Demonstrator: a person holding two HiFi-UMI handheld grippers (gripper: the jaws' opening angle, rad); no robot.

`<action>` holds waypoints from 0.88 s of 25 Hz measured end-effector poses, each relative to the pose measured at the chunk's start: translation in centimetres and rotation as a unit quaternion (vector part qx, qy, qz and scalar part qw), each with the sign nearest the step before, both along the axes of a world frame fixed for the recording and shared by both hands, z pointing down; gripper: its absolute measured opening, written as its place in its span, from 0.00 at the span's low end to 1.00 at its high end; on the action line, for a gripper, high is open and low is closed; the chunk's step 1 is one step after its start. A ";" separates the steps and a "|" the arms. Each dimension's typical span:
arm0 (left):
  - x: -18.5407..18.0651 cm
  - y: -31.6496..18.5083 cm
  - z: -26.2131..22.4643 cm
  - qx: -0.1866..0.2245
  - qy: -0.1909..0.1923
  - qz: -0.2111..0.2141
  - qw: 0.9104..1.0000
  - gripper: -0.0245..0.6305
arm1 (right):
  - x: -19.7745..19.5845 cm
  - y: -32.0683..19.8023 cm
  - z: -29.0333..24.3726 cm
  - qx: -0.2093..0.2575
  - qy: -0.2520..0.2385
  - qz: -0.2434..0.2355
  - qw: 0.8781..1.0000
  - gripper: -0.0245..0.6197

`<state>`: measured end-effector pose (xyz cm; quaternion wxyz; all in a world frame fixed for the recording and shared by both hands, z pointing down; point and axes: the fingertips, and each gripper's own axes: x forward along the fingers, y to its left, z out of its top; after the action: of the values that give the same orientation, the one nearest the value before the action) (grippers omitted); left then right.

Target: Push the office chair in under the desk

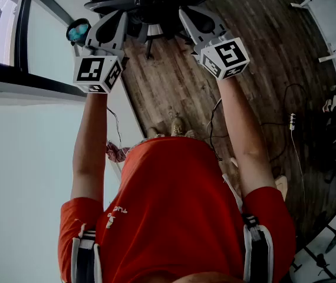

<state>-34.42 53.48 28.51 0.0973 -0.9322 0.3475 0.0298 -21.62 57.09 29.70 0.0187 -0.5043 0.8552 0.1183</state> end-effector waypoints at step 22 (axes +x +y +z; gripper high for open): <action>-0.2 -3.4 2.5 0.003 -0.066 -0.066 0.996 0.06 | 5.4 -2.6 1.4 -0.007 0.100 -0.013 0.995 0.08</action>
<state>-34.66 50.05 31.04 0.1248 -0.9067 0.4012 -0.0367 -16.24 54.49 31.15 -0.0685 -0.4789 0.8602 0.1617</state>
